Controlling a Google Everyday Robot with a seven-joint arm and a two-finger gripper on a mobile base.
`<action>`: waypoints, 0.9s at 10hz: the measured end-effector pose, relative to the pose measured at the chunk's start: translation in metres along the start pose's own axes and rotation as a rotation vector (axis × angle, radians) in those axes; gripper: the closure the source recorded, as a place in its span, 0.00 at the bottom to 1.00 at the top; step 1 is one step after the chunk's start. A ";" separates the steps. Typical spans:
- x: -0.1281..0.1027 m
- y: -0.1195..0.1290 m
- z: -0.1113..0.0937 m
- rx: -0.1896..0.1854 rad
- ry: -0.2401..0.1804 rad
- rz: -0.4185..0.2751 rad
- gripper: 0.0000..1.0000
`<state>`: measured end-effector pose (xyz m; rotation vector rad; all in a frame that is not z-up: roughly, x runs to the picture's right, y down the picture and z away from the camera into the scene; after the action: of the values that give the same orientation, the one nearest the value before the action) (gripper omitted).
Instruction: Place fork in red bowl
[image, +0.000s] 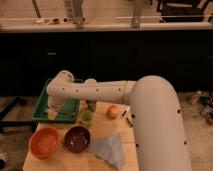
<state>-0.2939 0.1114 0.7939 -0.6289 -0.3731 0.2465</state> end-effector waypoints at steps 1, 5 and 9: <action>-0.006 -0.004 0.005 -0.005 0.001 -0.003 0.34; -0.024 -0.041 0.017 -0.006 0.010 -0.007 0.34; -0.017 -0.052 0.032 -0.025 0.027 0.010 0.34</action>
<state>-0.3165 0.0813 0.8449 -0.6584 -0.3477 0.2430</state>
